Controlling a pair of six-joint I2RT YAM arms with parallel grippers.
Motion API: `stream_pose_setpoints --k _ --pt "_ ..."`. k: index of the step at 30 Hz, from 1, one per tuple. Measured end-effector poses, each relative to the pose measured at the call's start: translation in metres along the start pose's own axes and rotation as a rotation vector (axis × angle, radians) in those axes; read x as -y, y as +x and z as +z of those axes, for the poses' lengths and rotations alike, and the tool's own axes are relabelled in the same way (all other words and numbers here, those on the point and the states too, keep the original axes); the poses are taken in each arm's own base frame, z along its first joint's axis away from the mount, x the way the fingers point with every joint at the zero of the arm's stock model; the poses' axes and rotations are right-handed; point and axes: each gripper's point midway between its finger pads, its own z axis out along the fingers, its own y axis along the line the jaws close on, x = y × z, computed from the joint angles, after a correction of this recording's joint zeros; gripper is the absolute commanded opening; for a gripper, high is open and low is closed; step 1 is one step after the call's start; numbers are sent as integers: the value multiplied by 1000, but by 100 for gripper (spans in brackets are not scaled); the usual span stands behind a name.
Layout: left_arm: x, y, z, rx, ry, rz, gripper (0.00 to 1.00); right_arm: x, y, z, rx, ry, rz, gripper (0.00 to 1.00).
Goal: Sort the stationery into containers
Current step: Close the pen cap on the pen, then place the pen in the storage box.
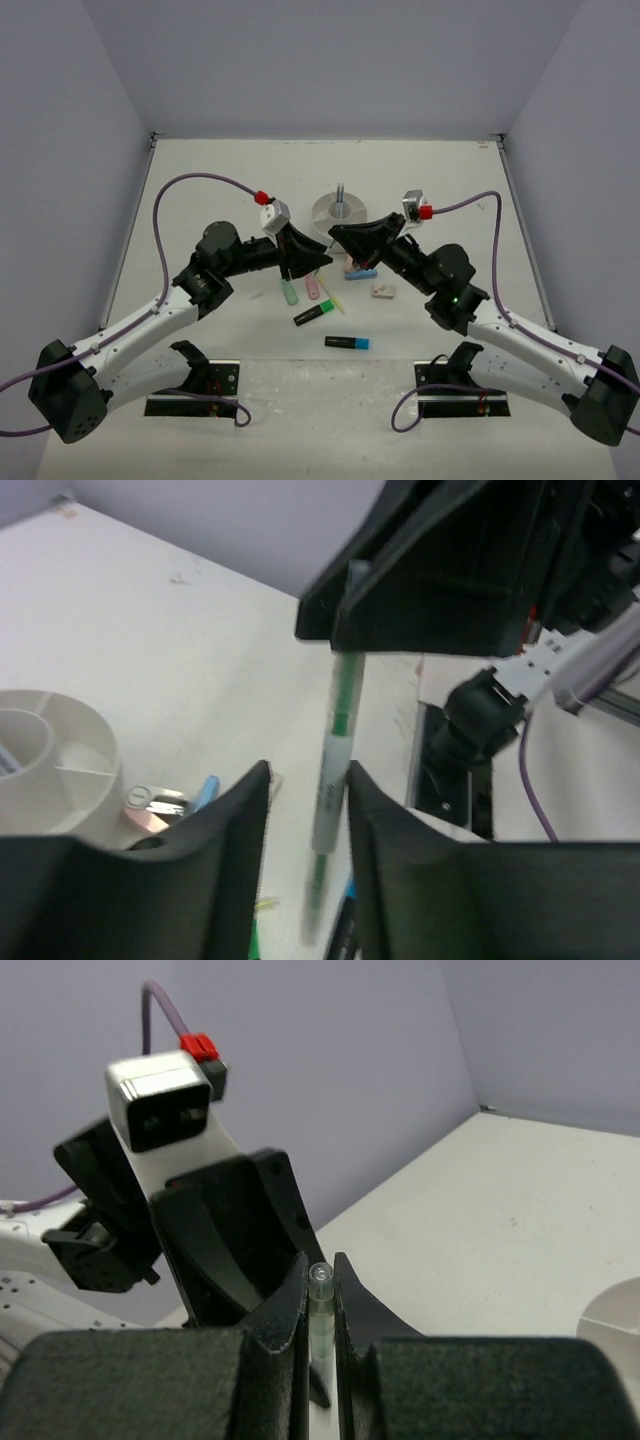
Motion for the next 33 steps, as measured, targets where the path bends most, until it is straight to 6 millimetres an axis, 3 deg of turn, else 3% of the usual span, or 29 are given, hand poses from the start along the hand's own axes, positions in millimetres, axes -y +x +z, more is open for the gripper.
stream_pose_setpoints --k 3,6,9,12,15,18,24,33 --pt "-16 -13 -1 57 -81 16 84 10 13 -1 -60 48 -17 0" --pt "-32 -23 -3 95 -168 18 100 23 24 -2 -108 106 -27 0" --pt "-49 -29 -5 113 -267 13 100 34 26 1 -121 159 -38 0" --pt "-72 -28 -11 101 -403 -24 100 54 13 8 -86 249 -75 0" --pt "-99 -21 -27 79 -601 -102 100 84 -6 16 -32 371 -142 0" --pt "-120 -15 -56 53 -815 -164 100 117 -19 23 15 484 -216 0" --pt "-120 -18 -103 49 -1008 -184 100 177 -16 40 12 637 -316 0" --pt "-118 3 -121 -19 -1057 -192 100 230 -11 52 14 707 -365 0"
